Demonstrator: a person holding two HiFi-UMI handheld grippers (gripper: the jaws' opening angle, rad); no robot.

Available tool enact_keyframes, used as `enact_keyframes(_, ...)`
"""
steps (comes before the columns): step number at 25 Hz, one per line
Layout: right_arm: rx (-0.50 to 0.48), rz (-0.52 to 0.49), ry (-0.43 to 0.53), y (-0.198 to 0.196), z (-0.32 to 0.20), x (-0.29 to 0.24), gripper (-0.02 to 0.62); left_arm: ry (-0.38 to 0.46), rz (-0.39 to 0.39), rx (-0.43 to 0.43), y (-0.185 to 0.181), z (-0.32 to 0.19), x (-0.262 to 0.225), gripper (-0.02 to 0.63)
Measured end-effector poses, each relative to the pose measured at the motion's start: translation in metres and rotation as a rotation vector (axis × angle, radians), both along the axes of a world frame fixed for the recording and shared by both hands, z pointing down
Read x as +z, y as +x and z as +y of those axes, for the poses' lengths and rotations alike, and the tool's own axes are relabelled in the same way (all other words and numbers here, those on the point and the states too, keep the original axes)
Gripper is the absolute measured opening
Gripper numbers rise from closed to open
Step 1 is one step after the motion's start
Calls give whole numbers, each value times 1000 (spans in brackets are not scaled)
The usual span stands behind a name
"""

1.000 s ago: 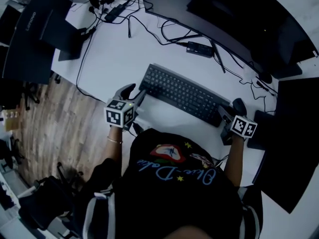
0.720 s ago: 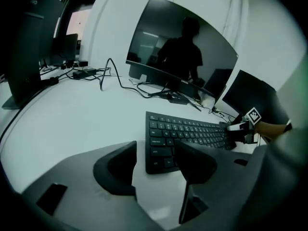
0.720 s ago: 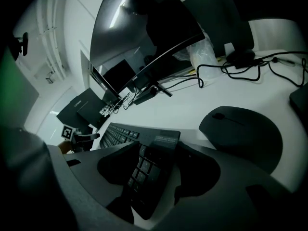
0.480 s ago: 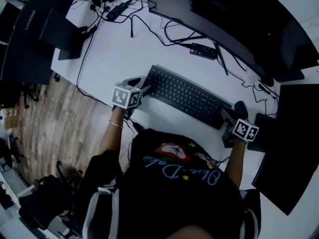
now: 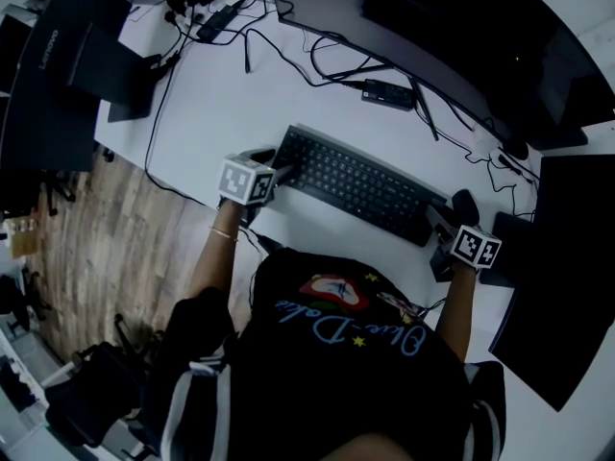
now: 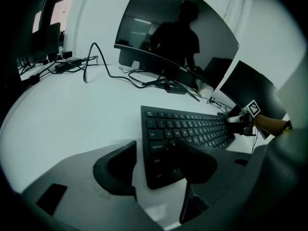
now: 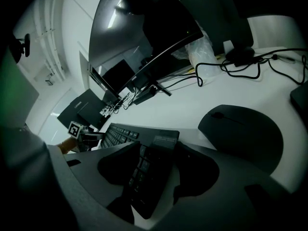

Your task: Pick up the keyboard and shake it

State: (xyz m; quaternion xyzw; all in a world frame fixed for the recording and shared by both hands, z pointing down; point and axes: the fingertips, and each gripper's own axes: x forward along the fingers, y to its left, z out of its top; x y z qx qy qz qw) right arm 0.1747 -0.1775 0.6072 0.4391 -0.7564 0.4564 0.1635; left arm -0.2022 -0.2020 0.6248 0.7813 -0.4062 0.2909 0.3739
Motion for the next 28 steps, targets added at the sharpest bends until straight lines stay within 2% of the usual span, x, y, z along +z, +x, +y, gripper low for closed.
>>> enact_keyframes(5, 1, -1, -13, 2, -1, 3, 198, -9, 65, -38, 5, 0, 1, 207)
enact_keyframes(12, 22, 9, 10, 4, -1, 1, 175, 7, 75, -74, 4, 0, 0, 206)
enact_keyframes(16, 67, -25, 64, 3, -6, -9, 156, 49, 57, -90, 0, 2, -4, 195)
enact_keyframes(21, 55, -42, 122, -2, -9, -20, 147, 95, 58, -132, -8, 4, -14, 195)
enact_keyframes(28, 32, -61, 285, -11, -25, -67, 140, 210, 82, -187, -18, -3, -48, 198)
